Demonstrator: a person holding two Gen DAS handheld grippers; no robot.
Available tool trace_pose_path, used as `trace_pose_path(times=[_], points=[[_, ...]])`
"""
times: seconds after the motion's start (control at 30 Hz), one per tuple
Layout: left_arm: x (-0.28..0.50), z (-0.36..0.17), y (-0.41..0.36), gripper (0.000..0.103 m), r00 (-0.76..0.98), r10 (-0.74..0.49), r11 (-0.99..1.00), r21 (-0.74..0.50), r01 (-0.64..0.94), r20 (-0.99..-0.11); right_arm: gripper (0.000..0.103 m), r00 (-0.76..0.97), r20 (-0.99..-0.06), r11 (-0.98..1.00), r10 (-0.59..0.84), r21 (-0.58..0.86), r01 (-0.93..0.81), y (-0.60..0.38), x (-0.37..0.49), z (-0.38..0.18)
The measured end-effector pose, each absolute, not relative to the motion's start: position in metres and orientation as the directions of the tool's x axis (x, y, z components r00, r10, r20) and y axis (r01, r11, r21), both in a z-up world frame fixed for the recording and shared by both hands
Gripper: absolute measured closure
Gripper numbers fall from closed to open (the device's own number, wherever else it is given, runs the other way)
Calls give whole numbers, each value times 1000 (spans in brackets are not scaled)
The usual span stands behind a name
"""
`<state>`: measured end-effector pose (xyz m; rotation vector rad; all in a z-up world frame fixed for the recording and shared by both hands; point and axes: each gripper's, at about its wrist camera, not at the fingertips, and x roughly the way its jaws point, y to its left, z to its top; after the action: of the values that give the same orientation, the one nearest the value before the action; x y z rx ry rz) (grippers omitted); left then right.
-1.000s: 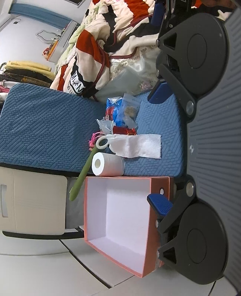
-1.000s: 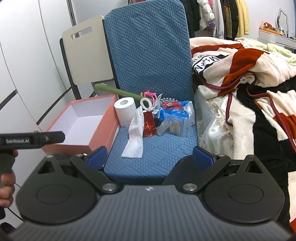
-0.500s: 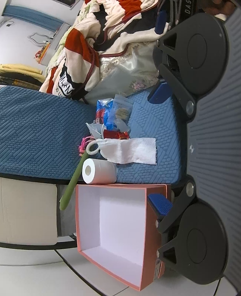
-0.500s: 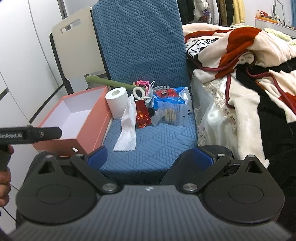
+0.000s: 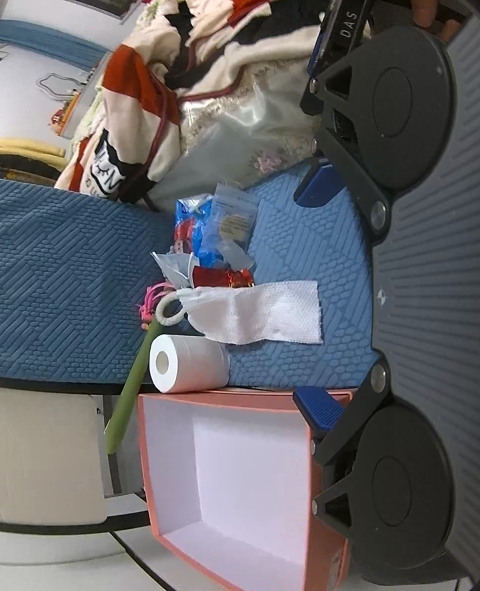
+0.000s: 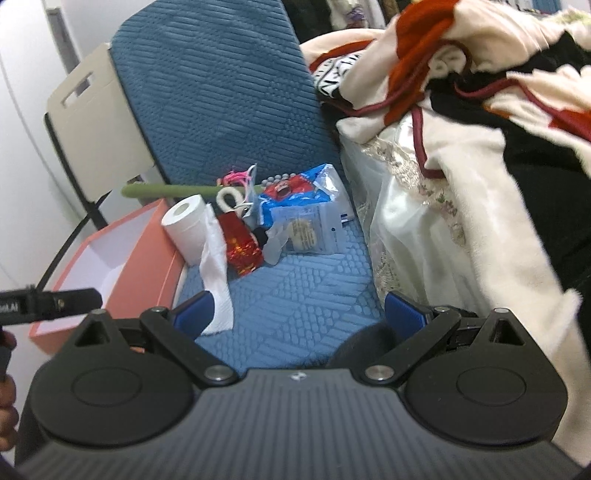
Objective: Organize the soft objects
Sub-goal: 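Grasp the white paper towel with the left tool while the right tool grasps the clear plastic glove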
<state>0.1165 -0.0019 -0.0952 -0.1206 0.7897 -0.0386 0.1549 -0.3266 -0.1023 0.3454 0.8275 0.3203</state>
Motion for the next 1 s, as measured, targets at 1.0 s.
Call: trace_pose_path(times=[1.0], points=[[229, -186, 1, 2, 685, -9, 983, -132, -128, -729, 39, 619, -564, 795, 547, 582, -172, -278, 288, -192]])
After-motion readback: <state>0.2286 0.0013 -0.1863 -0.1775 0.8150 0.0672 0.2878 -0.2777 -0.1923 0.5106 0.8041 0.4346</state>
